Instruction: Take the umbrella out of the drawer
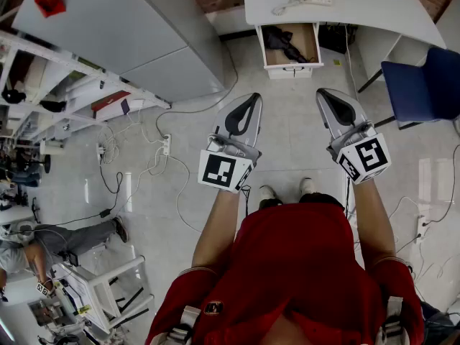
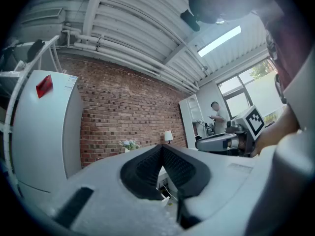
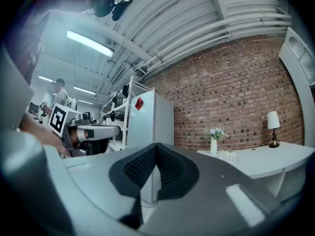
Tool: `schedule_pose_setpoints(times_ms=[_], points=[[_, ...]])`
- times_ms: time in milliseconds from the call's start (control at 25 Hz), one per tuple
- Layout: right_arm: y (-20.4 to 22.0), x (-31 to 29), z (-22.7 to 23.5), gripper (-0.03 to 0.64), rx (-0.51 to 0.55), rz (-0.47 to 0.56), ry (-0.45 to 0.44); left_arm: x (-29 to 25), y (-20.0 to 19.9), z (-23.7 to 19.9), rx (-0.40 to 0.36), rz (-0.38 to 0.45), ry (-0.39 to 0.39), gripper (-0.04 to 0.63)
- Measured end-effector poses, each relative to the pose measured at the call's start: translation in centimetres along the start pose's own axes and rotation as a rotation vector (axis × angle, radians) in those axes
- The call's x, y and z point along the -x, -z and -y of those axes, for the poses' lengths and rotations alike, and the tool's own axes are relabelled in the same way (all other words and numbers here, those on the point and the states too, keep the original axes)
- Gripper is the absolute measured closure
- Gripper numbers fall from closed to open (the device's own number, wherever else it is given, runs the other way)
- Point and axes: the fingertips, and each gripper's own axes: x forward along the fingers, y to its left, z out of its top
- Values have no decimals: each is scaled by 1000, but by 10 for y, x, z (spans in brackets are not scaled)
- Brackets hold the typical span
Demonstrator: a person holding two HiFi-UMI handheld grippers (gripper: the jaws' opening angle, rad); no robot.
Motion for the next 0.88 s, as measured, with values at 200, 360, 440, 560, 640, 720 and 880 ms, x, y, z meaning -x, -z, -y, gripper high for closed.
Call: schedule_pose_setpoints(times_ms=[200,360,440,560,640,720,880], points=[[2,0,10,604,-17,-8,-3,-6,1,1,2,-4,-5,589],[4,4,24,604,-40,-6,-5,-13,2,2,5,-10,-23,589],[5,8,31,604,-44,-4,-5,-17,3,3,5,-13,-34,589],[8,13,46,604,-52,-4,-10,-27,5,6,4,-18,-56,589],[12,17,57,604,-54,-9,-18,-35,7,10,-1,-24,-69,589],[14,23,70,604,-58,-14,-26,-44,8,15,-8,-33,-81,589],[19,29,95,604,-71,-22,-39,-61,6,22,-20,-43,-107,589]])
